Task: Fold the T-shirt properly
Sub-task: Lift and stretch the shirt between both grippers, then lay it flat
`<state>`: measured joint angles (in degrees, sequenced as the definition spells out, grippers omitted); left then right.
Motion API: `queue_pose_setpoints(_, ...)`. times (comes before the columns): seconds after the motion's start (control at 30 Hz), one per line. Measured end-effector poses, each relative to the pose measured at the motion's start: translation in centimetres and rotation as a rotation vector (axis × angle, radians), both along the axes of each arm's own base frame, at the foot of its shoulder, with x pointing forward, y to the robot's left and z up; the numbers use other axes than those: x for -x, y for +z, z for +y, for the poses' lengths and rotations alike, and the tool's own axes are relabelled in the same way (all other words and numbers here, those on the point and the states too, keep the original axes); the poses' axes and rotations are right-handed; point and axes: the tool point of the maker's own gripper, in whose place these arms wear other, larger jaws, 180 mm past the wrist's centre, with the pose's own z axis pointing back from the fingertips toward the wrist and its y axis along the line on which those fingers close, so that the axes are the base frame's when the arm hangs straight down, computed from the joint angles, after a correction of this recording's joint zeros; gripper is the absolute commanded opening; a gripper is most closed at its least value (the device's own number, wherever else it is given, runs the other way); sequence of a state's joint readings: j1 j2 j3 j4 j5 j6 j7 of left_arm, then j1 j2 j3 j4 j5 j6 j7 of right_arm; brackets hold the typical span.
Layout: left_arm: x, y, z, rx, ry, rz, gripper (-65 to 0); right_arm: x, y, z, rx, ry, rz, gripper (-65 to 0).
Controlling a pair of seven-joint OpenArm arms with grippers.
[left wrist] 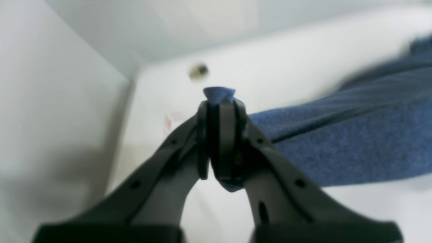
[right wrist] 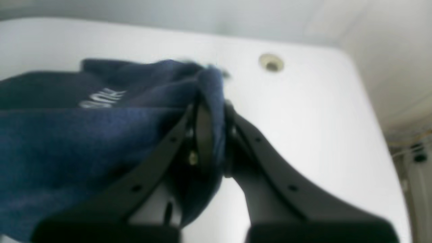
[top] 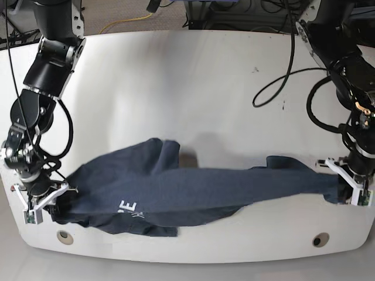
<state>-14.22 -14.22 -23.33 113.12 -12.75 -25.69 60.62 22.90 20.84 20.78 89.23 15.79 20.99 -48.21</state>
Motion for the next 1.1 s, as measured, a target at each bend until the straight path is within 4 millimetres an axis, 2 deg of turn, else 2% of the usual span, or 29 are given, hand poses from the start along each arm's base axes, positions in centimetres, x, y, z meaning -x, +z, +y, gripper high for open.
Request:
queue_pose_setpoints(0.1,1.8,-3.8,-0.8,0.009,-0.040,0.103,-64.6,2.5,-3.5,0.1,-0.035,-0.030,0.059,-65.0)
queue_pose_setpoints(0.27,4.8,-8.4,-1.1,0.016,-0.054,0.231,-64.6,6.5,-8.8,1.1,-0.082,-0.045,0.167,-65.0)
queue_pose_setpoints(0.37,6.8,-10.7,-1.0,0.019,-0.051,0.301,-64.7,8.7,-11.0,1.2,-0.109,-0.070,0.215,-65.0)
queue_pose_setpoints(0.5,9.9,-13.4,-0.1,0.027,-0.021,0.392,-64.7,11.7,-13.4,0.1,-0.136,-0.126,0.279,-65.0)
queue_pose_setpoints(0.67,12.8,-15.3,1.1,0.035,0.014,0.463,-64.7,14.5,-15.4,-0.2,-0.158,-0.133,0.346,-65.0)
queue_pose_setpoints(0.87,15.9,-16.8,2.4,0.013,0.033,0.538,-64.7,17.8,-17.9,0.7,-0.191,-0.098,0.443,-65.0)
queue_pose_setpoints(1.1,17.8,-17.3,3.5,-0.019,0.030,0.583,-64.4,19.9,-19.5,2.4,-0.197,-0.027,0.499,-65.0)
